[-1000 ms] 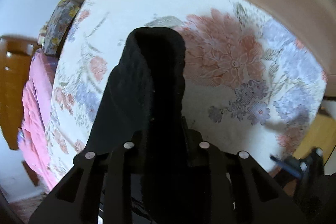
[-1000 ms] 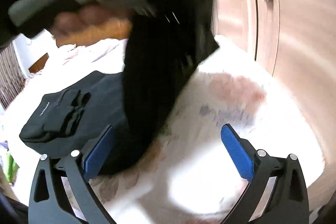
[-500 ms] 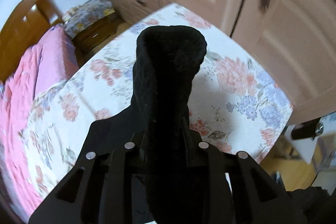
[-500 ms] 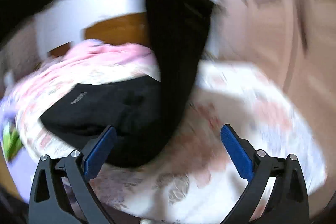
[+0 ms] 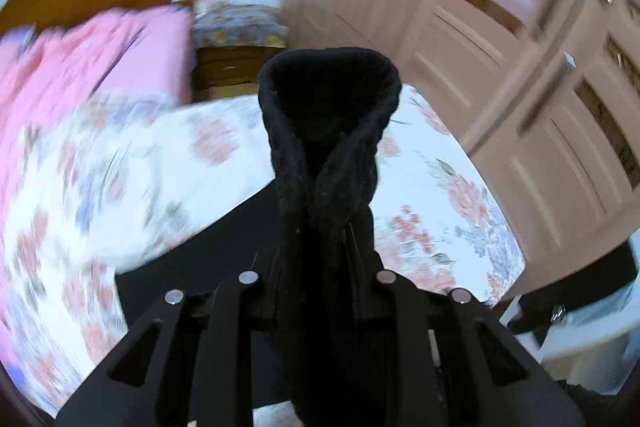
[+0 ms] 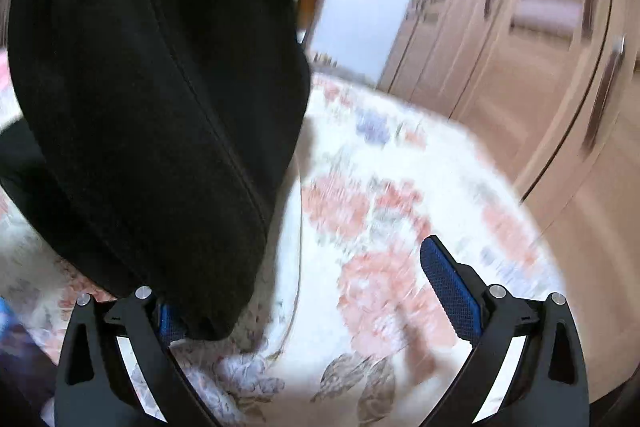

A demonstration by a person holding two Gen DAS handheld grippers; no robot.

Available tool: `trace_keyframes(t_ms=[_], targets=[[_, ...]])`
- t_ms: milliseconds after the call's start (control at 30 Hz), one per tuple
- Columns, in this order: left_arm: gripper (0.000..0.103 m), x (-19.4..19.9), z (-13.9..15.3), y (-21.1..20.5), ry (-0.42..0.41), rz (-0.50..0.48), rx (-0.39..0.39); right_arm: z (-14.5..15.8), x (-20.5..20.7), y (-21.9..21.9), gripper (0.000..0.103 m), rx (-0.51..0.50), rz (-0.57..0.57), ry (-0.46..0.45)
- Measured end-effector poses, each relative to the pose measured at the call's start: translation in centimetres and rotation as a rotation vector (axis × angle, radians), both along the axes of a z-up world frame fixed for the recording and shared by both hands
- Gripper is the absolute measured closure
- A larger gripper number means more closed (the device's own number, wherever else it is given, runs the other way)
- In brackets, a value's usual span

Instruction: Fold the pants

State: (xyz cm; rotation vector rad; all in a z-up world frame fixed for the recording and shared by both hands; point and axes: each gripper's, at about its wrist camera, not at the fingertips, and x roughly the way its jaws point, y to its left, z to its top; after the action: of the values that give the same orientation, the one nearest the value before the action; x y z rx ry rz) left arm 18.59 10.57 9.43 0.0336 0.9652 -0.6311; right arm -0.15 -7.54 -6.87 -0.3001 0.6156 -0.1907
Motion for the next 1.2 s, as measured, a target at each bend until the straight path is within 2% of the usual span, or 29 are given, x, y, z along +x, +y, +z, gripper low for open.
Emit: trace_keyframes(t_ms=[100, 200, 267, 333, 433, 533, 600, 700, 767, 800, 833, 933, 967, 1033, 1100, 1133, 1200], targets=[[0.081, -0.1, -4.7, 8.4, 0.068, 0.106, -0.167, -0.4, 0.4, 0.1, 0.006, 0.003, 0.016, 0.016], [0.081, -0.1, -12.6, 14.6, 0.174, 0.212, -0.301, -0.7, 0.5, 0.0, 0.006, 0.005, 0.021, 0.041], [0.081, 0.1, -16.0, 16.2, 0.214, 0.243, -0.342, -0.8, 0.4, 0.4, 0.005, -0.012, 0.023, 0.039], [0.081, 0.2, -18.1, 16.9, 0.228, 0.253, -0.390, -0.9, 0.0, 0.4, 0.005, -0.035, 0.023, 0.039], [0.081, -0.5, -17.3, 17.3, 0.192, 0.245, -0.436, -0.8, -0.4, 1.0, 0.005, -0.032, 0.015, 0.048], [0.081, -1.6, -15.1, 17.3, 0.108, 0.229, -0.414, -0.5, -0.2, 1.1, 0.005, -0.037, 0.015, 0.047], [0.081, -1.7, -14.8, 17.4, 0.078, 0.227, -0.393, -0.6, -0.1, 1.4, 0.005, -0.046, 0.029, 0.048], [0.081, -0.7, -17.4, 18.4, 0.135, 0.251, -0.408, -1.0, 0.0, 1.9, 0.005, -0.060, 0.052, 0.054], [0.080, 0.0, -20.4, 19.4, 0.208, 0.276, -0.451, -1.2, 0.2, 1.7, 0.005, -0.044, 0.052, 0.065], [0.081, 0.0, -20.8, 19.9, 0.220, 0.274, -0.505, -1.1, 0.3, 1.5, 0.005, -0.037, 0.050, 0.072], [0.081, -0.3, -20.3, 20.0, 0.210, 0.272, -0.513, -1.0, 0.3, 1.5, 0.005, -0.046, 0.048, 0.076], [0.081, -1.9, -16.3, 18.8, 0.094, 0.256, -0.431, -0.8, 0.1, 2.1, 0.005, -0.093, 0.032, 0.064], [0.081, -2.0, -15.7, 18.7, 0.079, 0.247, -0.427, -1.0, 0.2, 2.1, 0.005, -0.091, 0.029, 0.074], [0.081, -1.4, -16.0, 18.9, 0.113, 0.236, -0.426, -1.1, 0.2, 2.0, 0.005, -0.090, 0.033, 0.075], [0.080, -0.1, -19.4, 19.2, 0.198, 0.266, -0.389, -1.0, 0.1, 2.6, 0.005, -0.135, 0.046, 0.069], [0.078, 0.0, -20.6, 19.6, 0.214, 0.270, -0.420, -0.9, -0.2, 3.1, 0.005, -0.168, 0.059, 0.062], [0.075, -0.4, -21.2, 20.8, 0.215, 0.266, -0.516, -0.5, -1.0, 3.5, 0.005, -0.185, 0.128, 0.067]])
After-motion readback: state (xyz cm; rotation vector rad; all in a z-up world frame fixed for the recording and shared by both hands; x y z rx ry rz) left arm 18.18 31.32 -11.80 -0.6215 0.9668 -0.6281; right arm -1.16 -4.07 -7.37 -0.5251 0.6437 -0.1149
